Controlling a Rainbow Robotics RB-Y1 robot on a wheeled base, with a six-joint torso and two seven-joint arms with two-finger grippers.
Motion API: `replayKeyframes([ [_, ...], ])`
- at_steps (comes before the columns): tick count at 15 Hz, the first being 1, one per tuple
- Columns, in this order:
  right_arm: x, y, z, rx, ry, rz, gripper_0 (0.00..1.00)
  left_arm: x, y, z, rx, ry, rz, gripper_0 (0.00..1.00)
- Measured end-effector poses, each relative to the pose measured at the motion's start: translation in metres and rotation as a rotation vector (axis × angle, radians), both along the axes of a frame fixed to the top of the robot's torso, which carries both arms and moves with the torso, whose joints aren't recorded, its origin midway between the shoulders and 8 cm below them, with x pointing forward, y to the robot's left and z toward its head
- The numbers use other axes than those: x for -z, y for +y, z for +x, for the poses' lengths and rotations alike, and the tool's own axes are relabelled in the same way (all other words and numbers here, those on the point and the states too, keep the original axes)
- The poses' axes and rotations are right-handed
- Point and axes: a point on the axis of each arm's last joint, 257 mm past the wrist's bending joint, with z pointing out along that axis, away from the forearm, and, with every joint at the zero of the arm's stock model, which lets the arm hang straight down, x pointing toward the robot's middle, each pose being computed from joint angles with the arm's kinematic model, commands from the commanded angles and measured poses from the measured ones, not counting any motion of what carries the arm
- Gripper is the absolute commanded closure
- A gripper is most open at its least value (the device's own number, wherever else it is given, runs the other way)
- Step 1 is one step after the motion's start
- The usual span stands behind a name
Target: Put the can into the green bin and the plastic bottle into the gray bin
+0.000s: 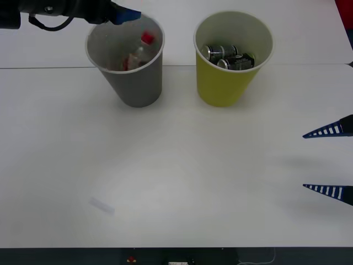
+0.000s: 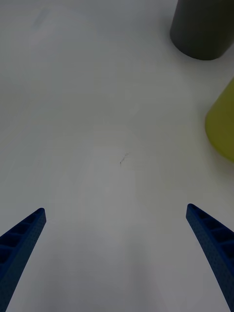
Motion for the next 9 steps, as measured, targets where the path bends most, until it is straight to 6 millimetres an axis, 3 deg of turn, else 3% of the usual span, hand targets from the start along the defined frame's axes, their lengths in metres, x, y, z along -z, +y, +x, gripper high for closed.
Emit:
replayKeyframes([
  [4, 0.0, 0.0, 0.0, 0.0, 0.0, 0.0, 0.0, 0.0, 0.008, -0.023, 0.088, -0.03, 0.0, 0.0],
  [9, 0.0, 0.0, 0.0, 0.0, 0.0, 0.0, 0.0, 0.021, 0.022, -0.079, 0.264, 0.022, -0.123, 0.0],
])
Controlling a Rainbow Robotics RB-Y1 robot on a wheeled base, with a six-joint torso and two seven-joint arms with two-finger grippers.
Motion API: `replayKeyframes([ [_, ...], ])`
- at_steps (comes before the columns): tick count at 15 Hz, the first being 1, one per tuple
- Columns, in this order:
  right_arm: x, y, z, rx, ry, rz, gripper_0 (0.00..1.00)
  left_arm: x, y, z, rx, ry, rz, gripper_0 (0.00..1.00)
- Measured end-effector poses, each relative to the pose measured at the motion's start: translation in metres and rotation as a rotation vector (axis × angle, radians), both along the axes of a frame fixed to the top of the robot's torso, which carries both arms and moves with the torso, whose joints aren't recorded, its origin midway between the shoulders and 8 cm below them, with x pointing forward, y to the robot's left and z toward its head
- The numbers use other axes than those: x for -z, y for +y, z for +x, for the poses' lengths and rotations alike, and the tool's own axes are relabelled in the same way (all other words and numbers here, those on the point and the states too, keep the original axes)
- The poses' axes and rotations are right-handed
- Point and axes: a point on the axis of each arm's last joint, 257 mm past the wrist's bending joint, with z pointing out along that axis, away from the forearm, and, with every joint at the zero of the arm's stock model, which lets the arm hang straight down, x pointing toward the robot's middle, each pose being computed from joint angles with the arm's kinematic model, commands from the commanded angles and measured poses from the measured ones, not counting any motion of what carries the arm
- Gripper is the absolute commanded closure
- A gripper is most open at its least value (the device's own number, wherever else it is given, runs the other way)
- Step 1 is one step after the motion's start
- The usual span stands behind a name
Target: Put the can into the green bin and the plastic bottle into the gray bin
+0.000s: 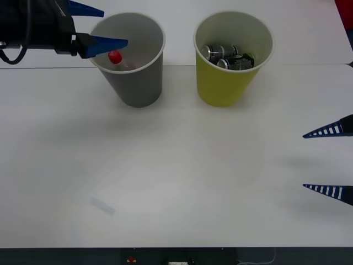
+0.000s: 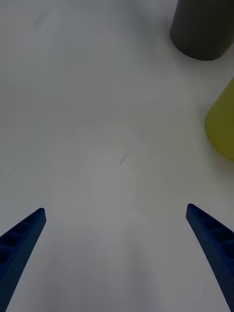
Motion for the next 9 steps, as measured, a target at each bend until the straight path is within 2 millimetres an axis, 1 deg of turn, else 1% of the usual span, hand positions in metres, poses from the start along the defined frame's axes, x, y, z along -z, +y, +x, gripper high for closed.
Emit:
replayKeyframes([
  [2, 0.0, 0.0, 0.0, 0.0, 0.0, 0.0, 0.0, 0.013, 0.009, -0.019, 0.062, -0.015, 0.001, 0.0],
  [4, 0.0, 0.0, 0.0, 0.0, 0.0, 0.0, 0.0, 0.031, 0.019, -0.041, 0.131, -0.015, 0.015, 0.0],
  [7, 0.0, 0.0, 0.0, 0.0, 0.0, 0.0, 0.0, 0.056, 0.037, -0.07, 0.221, -0.04, 0.07, 0.0],
  [9, 0.0, 0.0, 0.0, 0.0, 0.0, 0.0, 0.0, 0.078, 0.049, -0.089, 0.27, -0.049, 0.105, 0.0],
])
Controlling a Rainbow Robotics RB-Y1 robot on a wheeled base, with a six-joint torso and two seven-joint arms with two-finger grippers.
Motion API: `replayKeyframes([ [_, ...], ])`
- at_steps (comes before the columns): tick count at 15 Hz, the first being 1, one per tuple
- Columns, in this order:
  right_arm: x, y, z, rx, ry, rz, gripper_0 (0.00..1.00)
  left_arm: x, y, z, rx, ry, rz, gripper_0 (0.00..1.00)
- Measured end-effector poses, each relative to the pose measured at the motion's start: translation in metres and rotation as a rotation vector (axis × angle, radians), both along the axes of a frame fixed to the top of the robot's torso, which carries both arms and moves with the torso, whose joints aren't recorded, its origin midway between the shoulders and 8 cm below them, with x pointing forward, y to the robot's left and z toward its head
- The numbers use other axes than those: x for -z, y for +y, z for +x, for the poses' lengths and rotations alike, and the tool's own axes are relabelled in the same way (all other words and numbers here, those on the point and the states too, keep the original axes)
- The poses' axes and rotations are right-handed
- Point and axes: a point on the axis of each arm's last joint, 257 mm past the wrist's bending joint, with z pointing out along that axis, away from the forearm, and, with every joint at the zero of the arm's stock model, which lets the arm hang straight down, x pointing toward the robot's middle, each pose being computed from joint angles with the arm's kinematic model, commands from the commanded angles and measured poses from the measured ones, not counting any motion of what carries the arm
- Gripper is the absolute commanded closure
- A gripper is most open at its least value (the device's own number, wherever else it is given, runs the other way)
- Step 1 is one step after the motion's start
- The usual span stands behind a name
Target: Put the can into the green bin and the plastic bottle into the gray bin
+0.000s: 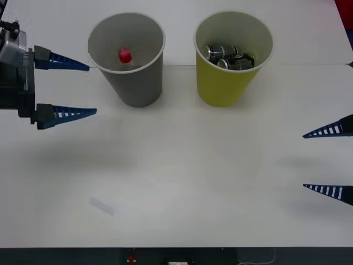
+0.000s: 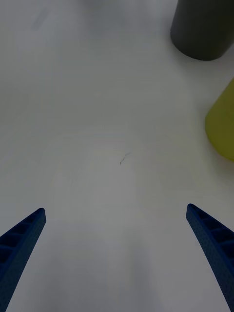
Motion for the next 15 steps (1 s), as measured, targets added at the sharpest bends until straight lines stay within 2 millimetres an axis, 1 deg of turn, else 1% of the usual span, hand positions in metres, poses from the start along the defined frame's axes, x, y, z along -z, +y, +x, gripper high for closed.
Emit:
replayKeyframes([
  [3, 0.0, 0.0, 0.0, 0.0, 0.0, 0.0, 0.0, 0.035, 0.014, -0.027, 0.053, -0.018, 0.057, 0.0],
  [6, 0.0, 0.0, 0.0, 0.0, 0.0, 0.0, 0.0, 0.061, 0.019, -0.049, 0.1, -0.036, 0.107, 0.0],
  [11, 0.0, 0.0, 0.0, 0.0, 0.0, 0.0, 0.0, 0.088, 0.025, -0.074, 0.144, -0.036, 0.161, 0.0],
  [13, 0.0, 0.0, 0.0, 0.0, 0.0, 0.0, 0.0, 0.095, 0.027, -0.077, 0.151, -0.039, 0.181, 0.0],
  [15, 0.0, 0.0, 0.0, 0.0, 0.0, 0.0, 0.0, 0.1, 0.03, -0.077, 0.154, -0.05, 0.209, 0.0],
])
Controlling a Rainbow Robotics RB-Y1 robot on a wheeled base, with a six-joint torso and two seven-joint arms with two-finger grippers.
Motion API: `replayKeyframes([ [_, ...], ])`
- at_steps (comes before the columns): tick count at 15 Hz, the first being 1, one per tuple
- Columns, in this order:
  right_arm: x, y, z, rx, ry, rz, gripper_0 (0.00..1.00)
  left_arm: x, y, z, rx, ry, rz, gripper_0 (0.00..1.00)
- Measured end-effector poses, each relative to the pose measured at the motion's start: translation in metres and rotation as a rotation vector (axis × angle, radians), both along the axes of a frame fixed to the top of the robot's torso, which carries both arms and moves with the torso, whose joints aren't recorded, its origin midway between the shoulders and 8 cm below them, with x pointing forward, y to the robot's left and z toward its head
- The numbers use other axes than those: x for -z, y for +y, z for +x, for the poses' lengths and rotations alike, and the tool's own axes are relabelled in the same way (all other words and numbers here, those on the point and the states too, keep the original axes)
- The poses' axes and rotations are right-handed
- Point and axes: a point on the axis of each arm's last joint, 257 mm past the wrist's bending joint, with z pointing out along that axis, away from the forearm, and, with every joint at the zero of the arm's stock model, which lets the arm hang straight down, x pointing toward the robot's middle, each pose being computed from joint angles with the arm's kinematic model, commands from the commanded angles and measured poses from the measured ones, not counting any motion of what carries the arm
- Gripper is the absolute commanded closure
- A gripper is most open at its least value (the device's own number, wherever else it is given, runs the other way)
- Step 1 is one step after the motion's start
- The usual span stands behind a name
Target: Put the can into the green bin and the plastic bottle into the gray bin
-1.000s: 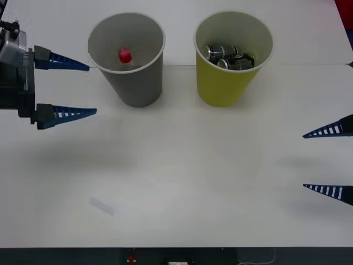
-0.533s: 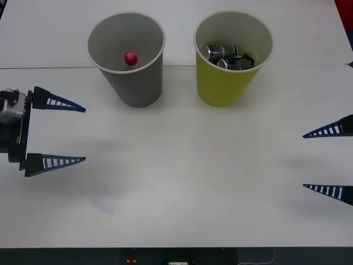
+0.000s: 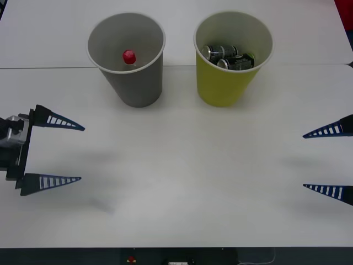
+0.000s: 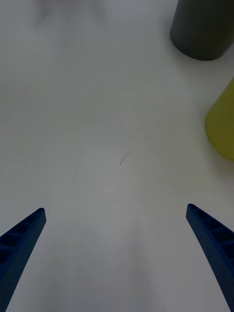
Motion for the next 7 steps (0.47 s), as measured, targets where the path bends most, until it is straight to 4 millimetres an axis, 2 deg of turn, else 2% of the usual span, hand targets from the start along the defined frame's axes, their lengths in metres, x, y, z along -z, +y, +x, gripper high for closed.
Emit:
replayKeyframes([
  [7, 0.0, 0.0, 0.0, 0.0, 0.0, 0.0, 0.0, 0.0069, 0.0062, 0.0029, -0.005, -0.017, 0.034, 0.0],
])
